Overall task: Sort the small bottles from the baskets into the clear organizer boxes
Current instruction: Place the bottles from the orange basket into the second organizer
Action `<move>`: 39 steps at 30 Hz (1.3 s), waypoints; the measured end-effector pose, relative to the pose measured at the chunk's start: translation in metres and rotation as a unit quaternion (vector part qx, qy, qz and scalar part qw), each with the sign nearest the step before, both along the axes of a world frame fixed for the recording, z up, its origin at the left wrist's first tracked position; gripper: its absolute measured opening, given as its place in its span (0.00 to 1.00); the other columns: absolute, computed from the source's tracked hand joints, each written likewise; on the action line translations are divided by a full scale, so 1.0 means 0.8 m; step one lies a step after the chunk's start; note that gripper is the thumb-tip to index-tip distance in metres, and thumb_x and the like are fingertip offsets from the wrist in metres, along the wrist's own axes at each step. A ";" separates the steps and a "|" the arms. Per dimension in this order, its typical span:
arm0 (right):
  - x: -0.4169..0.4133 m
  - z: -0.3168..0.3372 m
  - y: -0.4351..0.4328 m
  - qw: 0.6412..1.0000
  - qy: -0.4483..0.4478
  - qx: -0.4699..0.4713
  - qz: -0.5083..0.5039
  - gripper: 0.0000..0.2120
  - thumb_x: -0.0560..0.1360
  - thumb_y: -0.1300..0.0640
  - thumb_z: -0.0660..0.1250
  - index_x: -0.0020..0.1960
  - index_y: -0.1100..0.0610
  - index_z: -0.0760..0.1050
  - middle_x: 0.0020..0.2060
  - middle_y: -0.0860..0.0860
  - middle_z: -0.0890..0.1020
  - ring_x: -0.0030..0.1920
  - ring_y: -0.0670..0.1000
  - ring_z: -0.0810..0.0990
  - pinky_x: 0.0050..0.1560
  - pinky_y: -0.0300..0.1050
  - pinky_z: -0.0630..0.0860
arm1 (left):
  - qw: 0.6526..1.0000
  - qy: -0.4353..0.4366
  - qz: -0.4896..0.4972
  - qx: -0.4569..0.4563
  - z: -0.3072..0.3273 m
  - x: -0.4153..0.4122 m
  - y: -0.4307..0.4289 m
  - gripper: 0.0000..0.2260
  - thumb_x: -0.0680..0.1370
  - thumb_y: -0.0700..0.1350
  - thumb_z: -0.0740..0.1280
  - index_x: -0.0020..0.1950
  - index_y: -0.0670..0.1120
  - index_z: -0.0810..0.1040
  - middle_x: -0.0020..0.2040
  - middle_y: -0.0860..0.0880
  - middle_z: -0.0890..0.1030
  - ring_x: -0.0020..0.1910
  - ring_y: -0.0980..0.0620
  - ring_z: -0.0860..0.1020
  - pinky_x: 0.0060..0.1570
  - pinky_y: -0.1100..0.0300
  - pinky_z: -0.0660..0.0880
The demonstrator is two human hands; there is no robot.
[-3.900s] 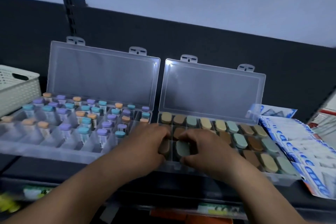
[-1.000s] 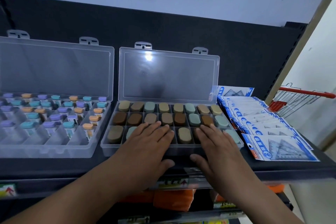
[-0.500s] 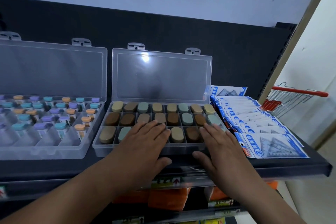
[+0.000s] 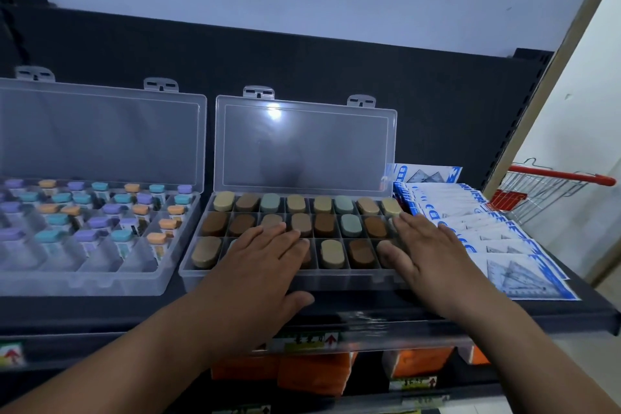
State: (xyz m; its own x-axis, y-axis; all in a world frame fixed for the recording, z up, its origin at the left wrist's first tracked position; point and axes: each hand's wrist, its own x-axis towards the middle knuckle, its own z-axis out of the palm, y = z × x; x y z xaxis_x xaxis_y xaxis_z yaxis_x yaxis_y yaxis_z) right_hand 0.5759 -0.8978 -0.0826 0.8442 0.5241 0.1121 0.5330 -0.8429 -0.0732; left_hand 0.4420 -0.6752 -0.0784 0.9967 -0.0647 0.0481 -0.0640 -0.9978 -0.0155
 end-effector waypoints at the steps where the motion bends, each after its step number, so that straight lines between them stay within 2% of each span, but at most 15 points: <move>1: 0.004 0.000 0.001 1.000 0.014 -0.008 -0.004 0.55 0.61 0.22 0.26 0.79 0.50 0.52 0.78 0.47 0.55 0.78 0.47 0.49 0.75 0.47 0.44 | 1.000 0.001 -0.001 -0.005 -0.001 0.000 0.001 0.36 0.74 0.69 0.42 0.78 0.54 0.43 0.79 0.56 0.44 0.76 0.57 0.38 0.71 0.60 0.33; 3: 0.007 -0.002 0.001 0.999 0.042 -0.018 -0.013 0.48 0.66 0.26 0.32 0.79 0.50 0.52 0.78 0.47 0.54 0.78 0.48 0.49 0.76 0.48 0.45 | 1.000 -0.002 -0.007 -0.001 -0.003 -0.001 0.003 0.39 0.70 0.70 0.38 0.78 0.54 0.43 0.79 0.55 0.44 0.76 0.56 0.38 0.70 0.60 0.33; 7: 0.008 -0.003 0.003 0.998 0.059 -0.014 -0.019 0.46 0.67 0.29 0.34 0.79 0.50 0.52 0.78 0.47 0.54 0.78 0.49 0.49 0.76 0.49 0.47 | 1.000 0.007 0.016 -0.002 0.000 -0.004 0.005 0.32 0.79 0.65 0.48 0.78 0.53 0.42 0.79 0.55 0.42 0.76 0.57 0.38 0.74 0.58 0.36; 12: 0.004 0.009 0.018 1.000 0.026 0.014 -0.006 0.50 0.66 0.24 0.31 0.78 0.51 0.55 0.78 0.49 0.56 0.78 0.49 0.51 0.76 0.48 0.48 | 1.000 -0.005 0.016 0.001 -0.001 -0.003 0.020 0.45 0.65 0.74 0.33 0.78 0.54 0.42 0.79 0.55 0.43 0.76 0.57 0.39 0.69 0.61 0.33; 15: -0.003 0.023 0.041 0.998 0.006 0.043 0.048 0.51 0.66 0.22 0.34 0.76 0.51 0.59 0.75 0.49 0.64 0.75 0.50 0.60 0.74 0.50 0.58 | 0.999 -0.021 0.047 -0.016 0.009 -0.002 0.033 0.36 0.75 0.70 0.44 0.78 0.53 0.44 0.79 0.54 0.45 0.76 0.56 0.42 0.68 0.62 0.36; 17: -0.013 0.032 0.062 0.995 0.013 0.048 0.083 0.41 0.74 0.28 0.44 0.77 0.53 0.59 0.76 0.50 0.63 0.75 0.50 0.59 0.74 0.49 0.57 | 0.997 -0.039 0.063 -0.019 0.017 -0.001 0.046 0.34 0.77 0.67 0.48 0.78 0.52 0.47 0.79 0.53 0.49 0.77 0.55 0.46 0.71 0.62 0.41; 19: -0.024 0.037 0.082 0.993 0.035 0.028 0.113 0.35 0.78 0.36 0.50 0.78 0.54 0.56 0.77 0.50 0.58 0.77 0.49 0.55 0.76 0.45 0.52 | 0.996 -0.048 0.075 -0.018 0.022 -0.002 0.058 0.40 0.70 0.70 0.40 0.78 0.50 0.51 0.78 0.52 0.53 0.76 0.54 0.51 0.72 0.60 0.47; 21: -0.035 0.039 0.100 0.988 0.040 0.015 0.146 0.33 0.79 0.36 0.50 0.78 0.53 0.54 0.78 0.50 0.56 0.77 0.48 0.53 0.74 0.45 0.51 | 0.995 -0.041 0.092 -0.027 0.023 -0.004 0.069 0.46 0.64 0.69 0.34 0.77 0.48 0.54 0.77 0.49 0.56 0.76 0.52 0.54 0.72 0.57 0.50; 24: -0.042 0.034 0.123 0.983 0.052 -0.015 0.175 0.33 0.79 0.35 0.49 0.78 0.50 0.53 0.78 0.48 0.54 0.77 0.48 0.53 0.72 0.44 0.50 | 0.994 -0.034 0.099 -0.026 0.016 -0.004 0.077 0.38 0.72 0.69 0.41 0.75 0.48 0.59 0.75 0.49 0.62 0.73 0.52 0.59 0.71 0.56 0.55; 26: -0.041 0.028 0.135 0.980 0.056 -0.034 0.188 0.34 0.78 0.34 0.49 0.78 0.51 0.52 0.78 0.50 0.53 0.77 0.49 0.52 0.74 0.46 0.48 | 0.994 -0.017 0.101 -0.030 0.011 -0.002 0.076 0.30 0.79 0.64 0.49 0.76 0.49 0.57 0.77 0.50 0.58 0.75 0.53 0.55 0.72 0.56 0.51; 27: -0.039 0.026 0.138 0.979 0.057 -0.040 0.192 0.35 0.78 0.34 0.49 0.78 0.52 0.52 0.78 0.50 0.53 0.77 0.49 0.52 0.75 0.47 0.48 | 0.994 -0.013 0.103 -0.035 0.009 -0.001 0.074 0.29 0.80 0.63 0.49 0.77 0.49 0.55 0.78 0.50 0.56 0.76 0.53 0.52 0.73 0.56 0.48; 30: -0.040 0.025 0.147 0.975 0.066 -0.055 0.207 0.36 0.78 0.33 0.48 0.79 0.51 0.50 0.78 0.50 0.53 0.77 0.49 0.51 0.75 0.47 0.48 | 0.994 -0.002 0.106 -0.030 0.005 0.001 0.075 0.39 0.72 0.69 0.38 0.78 0.50 0.52 0.79 0.50 0.53 0.77 0.53 0.50 0.74 0.56 0.46; 32: -0.041 0.023 0.155 0.971 0.063 -0.062 0.224 0.35 0.78 0.33 0.47 0.79 0.51 0.51 0.78 0.50 0.53 0.77 0.49 0.52 0.75 0.47 0.47 | 0.994 0.003 0.105 -0.027 0.002 0.002 0.077 0.44 0.66 0.69 0.33 0.78 0.50 0.52 0.78 0.50 0.54 0.77 0.53 0.50 0.73 0.55 0.46; 35: -0.037 0.019 0.166 0.966 0.055 -0.070 0.243 0.35 0.77 0.32 0.46 0.78 0.51 0.54 0.78 0.50 0.56 0.76 0.49 0.54 0.75 0.47 0.49 | 0.994 0.004 0.108 -0.016 -0.003 0.003 0.080 0.47 0.62 0.67 0.30 0.78 0.50 0.53 0.78 0.51 0.56 0.77 0.53 0.51 0.73 0.54 0.47; 39: -0.029 0.020 0.168 0.962 0.055 -0.054 0.261 0.33 0.78 0.33 0.47 0.76 0.51 0.59 0.76 0.49 0.62 0.74 0.49 0.60 0.73 0.46 0.52 | 0.993 -0.007 0.115 -0.018 -0.006 0.005 0.077 0.48 0.65 0.73 0.29 0.78 0.49 0.54 0.77 0.50 0.57 0.77 0.51 0.50 0.74 0.52 0.46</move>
State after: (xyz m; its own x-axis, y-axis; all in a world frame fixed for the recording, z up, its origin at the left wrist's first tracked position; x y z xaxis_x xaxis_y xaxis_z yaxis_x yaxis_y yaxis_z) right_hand 0.5528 -0.7638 -0.0667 0.4657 0.8840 -0.0410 0.8803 -0.4675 -0.0806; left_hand 0.4459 -0.6140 -0.0835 0.9840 0.1674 0.0607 0.1665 -0.9858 0.0203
